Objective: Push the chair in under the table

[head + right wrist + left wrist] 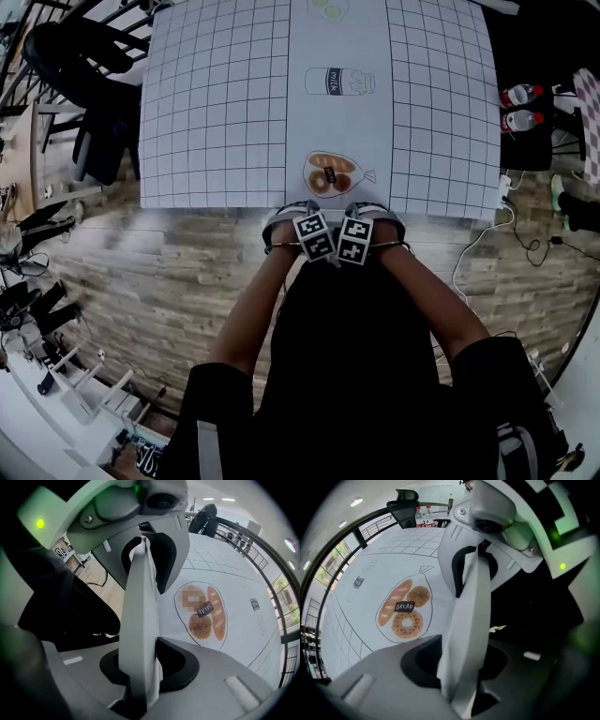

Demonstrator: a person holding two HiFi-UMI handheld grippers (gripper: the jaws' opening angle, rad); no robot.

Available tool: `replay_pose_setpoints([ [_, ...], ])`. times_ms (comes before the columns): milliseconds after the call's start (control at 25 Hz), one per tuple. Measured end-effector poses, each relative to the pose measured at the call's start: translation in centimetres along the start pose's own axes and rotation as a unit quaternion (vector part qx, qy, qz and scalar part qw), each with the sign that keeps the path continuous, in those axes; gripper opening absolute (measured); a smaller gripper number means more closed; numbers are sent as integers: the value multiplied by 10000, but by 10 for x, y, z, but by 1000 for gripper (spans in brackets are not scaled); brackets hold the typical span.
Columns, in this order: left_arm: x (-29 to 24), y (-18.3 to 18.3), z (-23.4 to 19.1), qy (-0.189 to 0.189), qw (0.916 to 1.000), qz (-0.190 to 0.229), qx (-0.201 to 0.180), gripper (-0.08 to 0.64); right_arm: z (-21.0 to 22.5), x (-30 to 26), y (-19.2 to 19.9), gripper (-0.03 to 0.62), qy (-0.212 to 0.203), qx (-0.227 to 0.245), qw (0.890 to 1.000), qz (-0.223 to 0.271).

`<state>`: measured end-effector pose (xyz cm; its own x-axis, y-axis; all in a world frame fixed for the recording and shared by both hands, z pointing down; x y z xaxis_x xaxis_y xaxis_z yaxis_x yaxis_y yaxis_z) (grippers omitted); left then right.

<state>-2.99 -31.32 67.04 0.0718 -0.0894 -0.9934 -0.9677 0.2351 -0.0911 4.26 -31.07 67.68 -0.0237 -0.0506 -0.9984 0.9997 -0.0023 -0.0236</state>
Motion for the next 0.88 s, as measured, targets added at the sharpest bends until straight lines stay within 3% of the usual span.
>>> replay_pose_setpoints([
  [120,5,-1,2,-5,10000,58,-34,153,-3,4,4,139,-23,-57,10000,16],
  [280,18,3,5,-144,9986,459,205,157,-10,21,6,167,-21,-175,9996,209],
  [480,48,18,8,-439,9915,1124,487,206,-24,47,1,196,590,-256,9976,246],
  [680,76,27,15,-692,9794,1733,769,195,-26,71,9,192,896,-878,9901,630],
  [800,102,37,27,-885,9667,2170,1026,179,-38,96,10,193,946,-1242,9821,1053],
  [880,117,46,40,-789,9565,2477,1324,150,-50,116,11,187,996,-1572,9719,1444],
])
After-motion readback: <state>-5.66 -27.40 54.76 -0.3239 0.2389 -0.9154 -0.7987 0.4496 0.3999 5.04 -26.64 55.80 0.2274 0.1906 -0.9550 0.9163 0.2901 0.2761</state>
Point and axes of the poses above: the fingertips, and each gripper's own axes: x backward along the fingers, z to its right, y out of its underside, the point moved 6 cm from there along x, backward along the fingers, and after that the axes turned 13 degrees about -z, right-handed, at the moved point
